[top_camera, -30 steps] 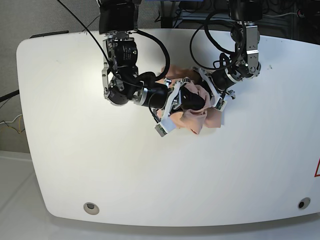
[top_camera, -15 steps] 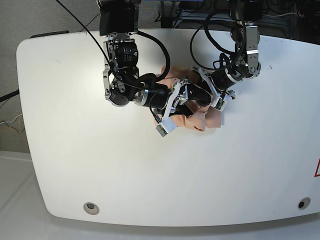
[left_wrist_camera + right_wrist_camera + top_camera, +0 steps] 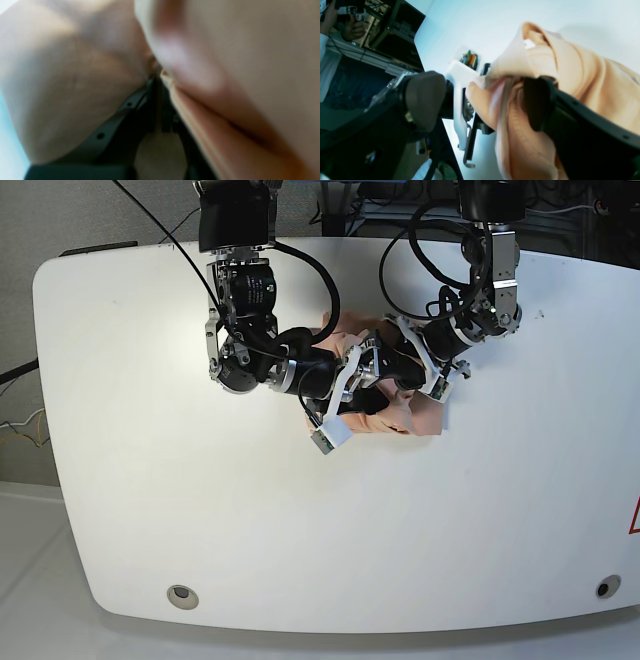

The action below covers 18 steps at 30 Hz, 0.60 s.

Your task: Fold the T-shirt properly

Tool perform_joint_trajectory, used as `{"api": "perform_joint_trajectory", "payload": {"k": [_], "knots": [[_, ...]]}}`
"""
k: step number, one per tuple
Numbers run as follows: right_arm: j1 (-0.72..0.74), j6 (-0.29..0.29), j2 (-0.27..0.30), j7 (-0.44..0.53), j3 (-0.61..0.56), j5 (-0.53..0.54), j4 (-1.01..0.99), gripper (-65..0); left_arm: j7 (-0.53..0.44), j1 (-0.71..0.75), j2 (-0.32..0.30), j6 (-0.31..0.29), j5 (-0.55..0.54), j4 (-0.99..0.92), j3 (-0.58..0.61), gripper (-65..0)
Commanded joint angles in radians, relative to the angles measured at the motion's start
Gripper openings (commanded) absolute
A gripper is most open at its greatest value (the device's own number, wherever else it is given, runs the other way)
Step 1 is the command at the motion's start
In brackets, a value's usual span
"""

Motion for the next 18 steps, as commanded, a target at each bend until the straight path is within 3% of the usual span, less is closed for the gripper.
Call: {"api": "perform_joint_trajectory", "payload": {"k": [1, 18], "knots": [[0.023, 0.002, -0.007, 0.024, 0.0, 0.027, 0.016, -14.5, 0.103, 0.02, -0.004, 0.01, 0.082, 0.028, 0.001, -61.6], [0.025, 0.002, -0.007, 0.024, 0.0, 0.027, 0.017, -14.4, 0.154, 0.014, -0.001, 0.01, 0.079, 0.131, -0.077, -61.5]]}}
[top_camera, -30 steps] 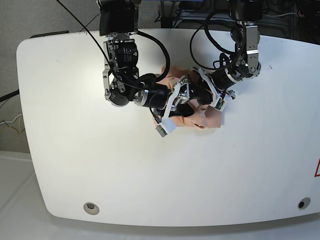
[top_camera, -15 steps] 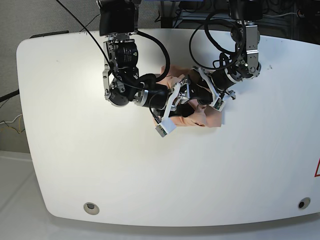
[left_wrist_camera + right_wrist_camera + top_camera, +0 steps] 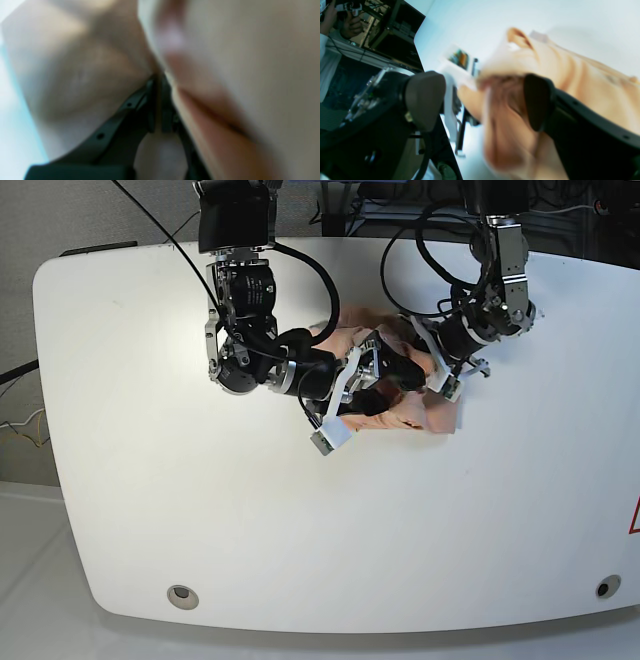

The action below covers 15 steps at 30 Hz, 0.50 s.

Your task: Fold the T-shirt properly

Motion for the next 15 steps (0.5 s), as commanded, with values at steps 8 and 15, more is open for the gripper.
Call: {"api": "perform_joint_trajectory", "payload": {"k": [8, 15], "knots": [[0.021, 0.002, -0.008, 0.024, 0.0, 0.027, 0.017, -14.4, 0.027, -0.024, -0.004, 0.012, 0.028, 0.011, -0.005, -61.5], [0.021, 0.002, -0.008, 0.024, 0.0, 0.027, 0.017, -14.4, 0.027, -0.044, 0.008, 0.012, -0.009, 0.012, -0.005, -61.5]]}}
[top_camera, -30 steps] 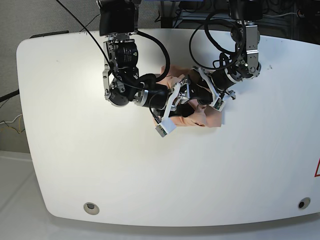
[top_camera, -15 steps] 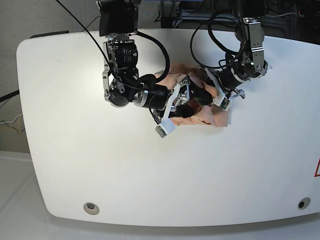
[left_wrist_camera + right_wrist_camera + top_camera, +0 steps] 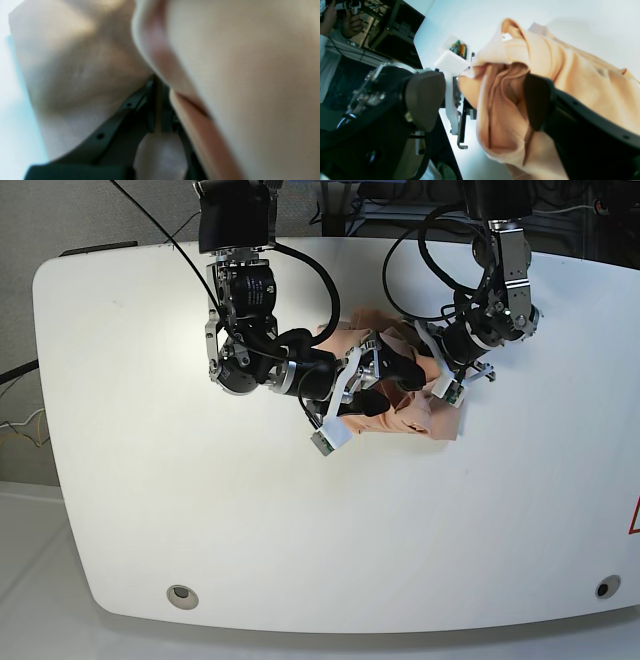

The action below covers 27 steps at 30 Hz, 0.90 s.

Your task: Fold the T-shirt properly

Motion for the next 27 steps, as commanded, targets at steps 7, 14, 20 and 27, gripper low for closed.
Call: {"api": "perform_joint_trajectory", "payload": {"k": [7, 14, 20, 27], "knots": [[0.019, 0.002, -0.007, 0.024, -0.002, 0.027, 0.017, -14.4, 0.005, -0.028, 0.003, 0.009, -0.047, 0.012, -0.001, -61.4], [0.016, 0.002, -0.007, 0.024, -0.002, 0.027, 0.017, -14.4, 0.005, -0.029, 0.006, 0.009, -0.047, 0.037, -0.001, -61.2], [0.016, 0.002, -0.007, 0.024, -0.002, 0.025, 0.017, -14.4, 0.005, -0.028, 0.027, 0.009, -0.048, 0.117, -0.002, -53.2], [0.016, 0.002, -0.007, 0.024, -0.002, 0.025, 0.017, -14.4, 0.005, -0.025, 0.033, 0.009, -0.047, 0.196, -0.002, -45.5]]}}
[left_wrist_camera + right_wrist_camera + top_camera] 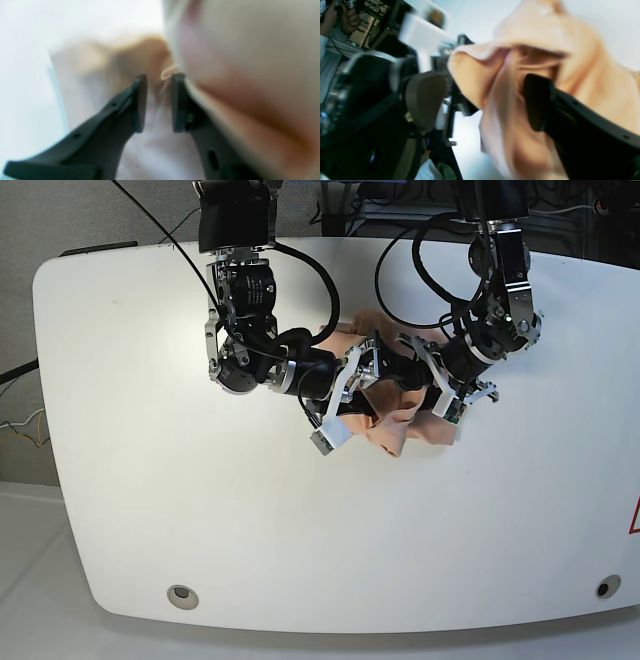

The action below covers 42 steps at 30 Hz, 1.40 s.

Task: Fold the T-shirt properly
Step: 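Open the left gripper and lift it off the bundle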

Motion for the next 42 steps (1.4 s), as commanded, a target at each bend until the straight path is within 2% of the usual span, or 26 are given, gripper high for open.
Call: {"api": "perform_joint_trajectory", "payload": {"k": [1, 7, 16, 27, 32, 42], "knots": [[0.019, 0.002, -0.007, 0.024, -0.002, 0.025, 0.017, -14.4, -0.022, -0.012, -0.002, -0.002, -0.021, 0.049, 0.0, -45.7], [0.019, 0.002, -0.007, 0.024, -0.002, 0.025, 0.017, -14.4, -0.022, -0.012, -0.002, -0.002, -0.019, 0.065, -0.01, -45.7], [0.02, 0.002, -0.007, 0.024, -0.002, 0.025, 0.017, -14.4, -0.02, -0.013, -0.002, -0.002, -0.018, 0.065, -0.083, -45.4], [0.022, 0.002, -0.007, 0.024, -0.002, 0.025, 0.016, -14.4, 0.061, -0.047, -0.01, -0.002, -0.015, 0.098, -0.166, -45.4], [0.022, 0.002, -0.007, 0.024, -0.002, 0.025, 0.016, -14.4, 0.078, -0.051, -0.054, -0.002, -0.016, 0.137, -0.172, -45.5], [0.022, 0.0, -0.007, 0.024, -0.002, 0.025, 0.016, -14.4, 0.08, -0.07, -0.086, -0.002, -0.016, 0.172, -0.175, -45.5]]}}
